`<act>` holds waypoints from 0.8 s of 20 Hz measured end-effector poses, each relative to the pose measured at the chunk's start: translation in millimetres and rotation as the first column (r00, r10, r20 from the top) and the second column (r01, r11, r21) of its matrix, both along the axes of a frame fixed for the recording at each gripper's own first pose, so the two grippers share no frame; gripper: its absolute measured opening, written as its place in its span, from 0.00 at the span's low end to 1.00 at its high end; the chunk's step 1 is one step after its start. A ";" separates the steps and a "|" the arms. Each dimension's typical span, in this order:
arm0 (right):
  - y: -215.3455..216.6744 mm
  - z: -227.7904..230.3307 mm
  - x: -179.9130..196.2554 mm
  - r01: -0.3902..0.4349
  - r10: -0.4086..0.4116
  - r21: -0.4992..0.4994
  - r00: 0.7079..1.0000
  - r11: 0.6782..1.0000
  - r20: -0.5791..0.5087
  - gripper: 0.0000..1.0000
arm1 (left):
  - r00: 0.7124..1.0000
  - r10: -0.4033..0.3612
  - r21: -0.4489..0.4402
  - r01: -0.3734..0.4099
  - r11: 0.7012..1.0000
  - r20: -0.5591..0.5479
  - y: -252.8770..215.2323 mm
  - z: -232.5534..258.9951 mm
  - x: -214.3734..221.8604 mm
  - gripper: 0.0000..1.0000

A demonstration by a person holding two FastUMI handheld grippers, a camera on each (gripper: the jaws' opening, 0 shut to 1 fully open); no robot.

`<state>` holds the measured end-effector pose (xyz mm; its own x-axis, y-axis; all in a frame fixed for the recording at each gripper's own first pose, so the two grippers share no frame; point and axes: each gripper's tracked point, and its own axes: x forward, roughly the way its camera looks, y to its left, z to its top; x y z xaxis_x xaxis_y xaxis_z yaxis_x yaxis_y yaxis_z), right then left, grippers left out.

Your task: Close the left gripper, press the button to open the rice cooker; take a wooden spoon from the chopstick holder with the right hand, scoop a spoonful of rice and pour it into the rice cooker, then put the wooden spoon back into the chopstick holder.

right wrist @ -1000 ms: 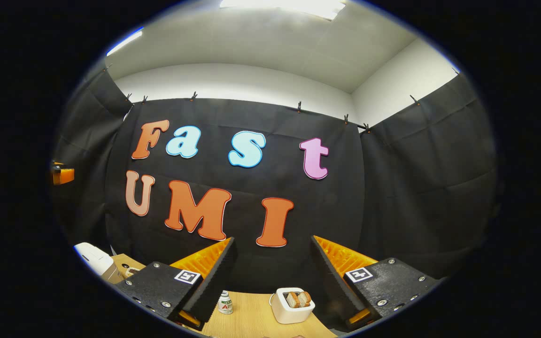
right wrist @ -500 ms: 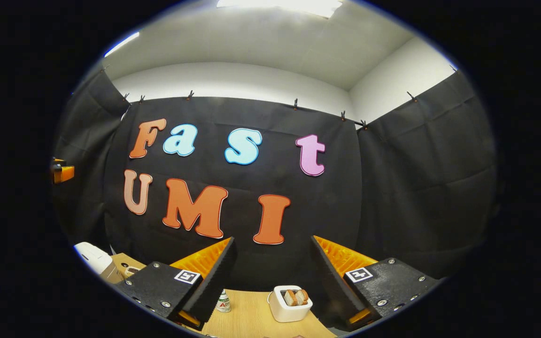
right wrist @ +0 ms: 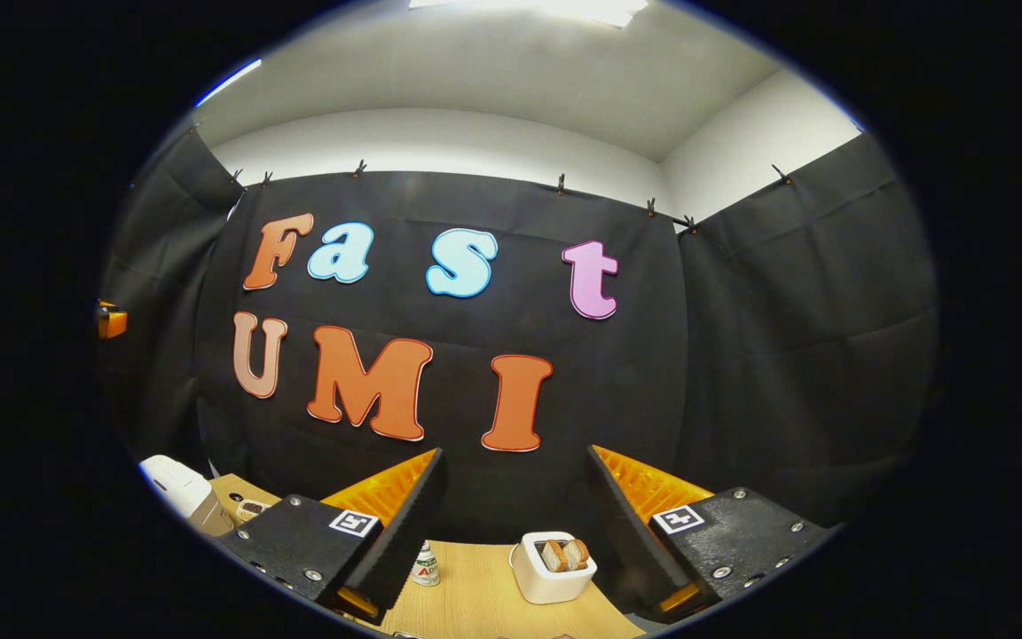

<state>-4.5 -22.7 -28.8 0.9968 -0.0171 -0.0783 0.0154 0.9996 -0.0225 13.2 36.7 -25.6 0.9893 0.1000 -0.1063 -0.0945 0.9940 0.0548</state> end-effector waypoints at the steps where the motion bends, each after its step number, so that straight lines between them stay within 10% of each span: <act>1: 3.1 -2.2 -0.2 -0.002 0.001 -0.007 1.000 1.000 -0.004 0.96 | 1.000 0.021 0.000 -0.021 1.000 -0.010 10.5 -4.2 1.8 0.37; 3: 8.8 -5.2 -1.9 -0.002 0.002 -0.018 1.000 1.000 -0.012 0.96 | 0.999 0.043 -0.003 -0.043 0.999 -0.027 23.4 -11.3 -0.9 0.05; 10: 33.8 -19.0 -6.8 0.001 -0.003 -0.042 0.998 0.999 -0.055 1.00 | 0.971 0.053 -0.091 -0.076 0.993 -0.234 55.9 -88.1 12.4 0.04; 16: 55.8 -34.9 -14.4 0.008 -0.014 -0.063 0.995 0.998 -0.100 0.96 | 0.867 -0.026 -0.221 -0.098 0.970 -0.497 62.8 -180.6 3.7 0.04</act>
<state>-19.0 33.1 -63.8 0.9836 -0.0361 -0.1766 0.0209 0.9960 -0.0872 16.9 99.5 -206.3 0.7961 0.0458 -0.6034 -0.1523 0.9802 -0.1265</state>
